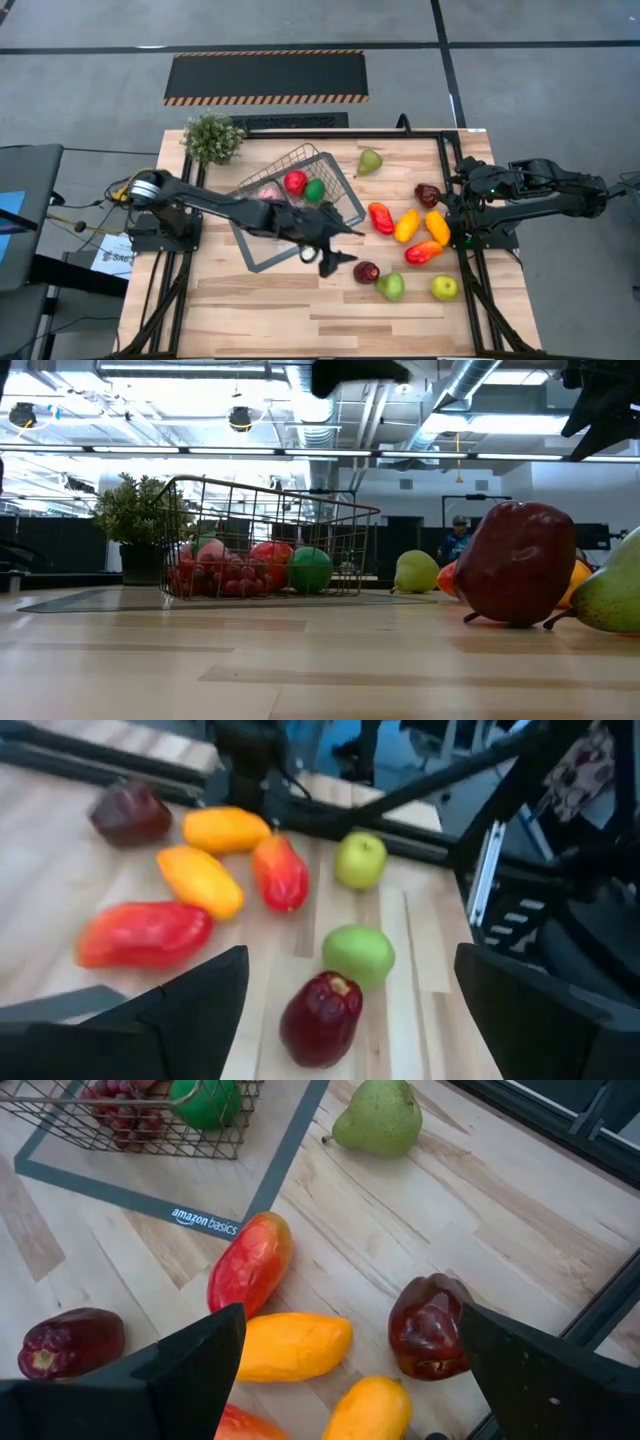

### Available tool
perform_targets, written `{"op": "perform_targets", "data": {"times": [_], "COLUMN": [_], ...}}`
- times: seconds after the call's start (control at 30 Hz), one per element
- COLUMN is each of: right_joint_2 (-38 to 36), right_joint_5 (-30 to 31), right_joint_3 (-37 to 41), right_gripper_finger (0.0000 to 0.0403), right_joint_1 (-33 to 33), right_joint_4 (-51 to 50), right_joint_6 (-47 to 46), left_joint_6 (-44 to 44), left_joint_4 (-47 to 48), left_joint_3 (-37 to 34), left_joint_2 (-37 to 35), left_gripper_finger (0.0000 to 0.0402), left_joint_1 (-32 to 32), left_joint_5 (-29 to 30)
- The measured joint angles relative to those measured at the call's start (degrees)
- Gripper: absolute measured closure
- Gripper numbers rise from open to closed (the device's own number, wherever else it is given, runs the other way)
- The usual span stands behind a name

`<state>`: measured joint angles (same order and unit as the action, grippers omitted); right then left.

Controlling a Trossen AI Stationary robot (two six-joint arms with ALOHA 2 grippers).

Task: Build produce basket
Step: Put the dark red apple into the gold wire basket

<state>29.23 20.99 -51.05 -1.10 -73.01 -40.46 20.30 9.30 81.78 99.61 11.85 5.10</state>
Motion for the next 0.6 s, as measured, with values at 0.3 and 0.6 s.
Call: {"op": "perform_targets", "data": {"times": [0.3,0.6], "right_joint_2": [0.0,0.0], "right_joint_5": [-0.1,-0.7], "right_joint_3": [0.0,0.0], "right_gripper_finger": [0.0017,0.0017], "right_joint_1": [0.0,0.0], "right_joint_4": [0.0,-1.0], "right_joint_6": [0.4,0.4], "left_joint_6": [-6.6,-14.4], "left_joint_4": [-12.9,-16.8], "left_joint_3": [0.0,8.8], "left_joint_2": [11.3,25.0], "left_gripper_finger": [0.0061,0.0061], "left_joint_1": [0.2,0.2], "left_joint_5": [-7.4,-13.4]}}
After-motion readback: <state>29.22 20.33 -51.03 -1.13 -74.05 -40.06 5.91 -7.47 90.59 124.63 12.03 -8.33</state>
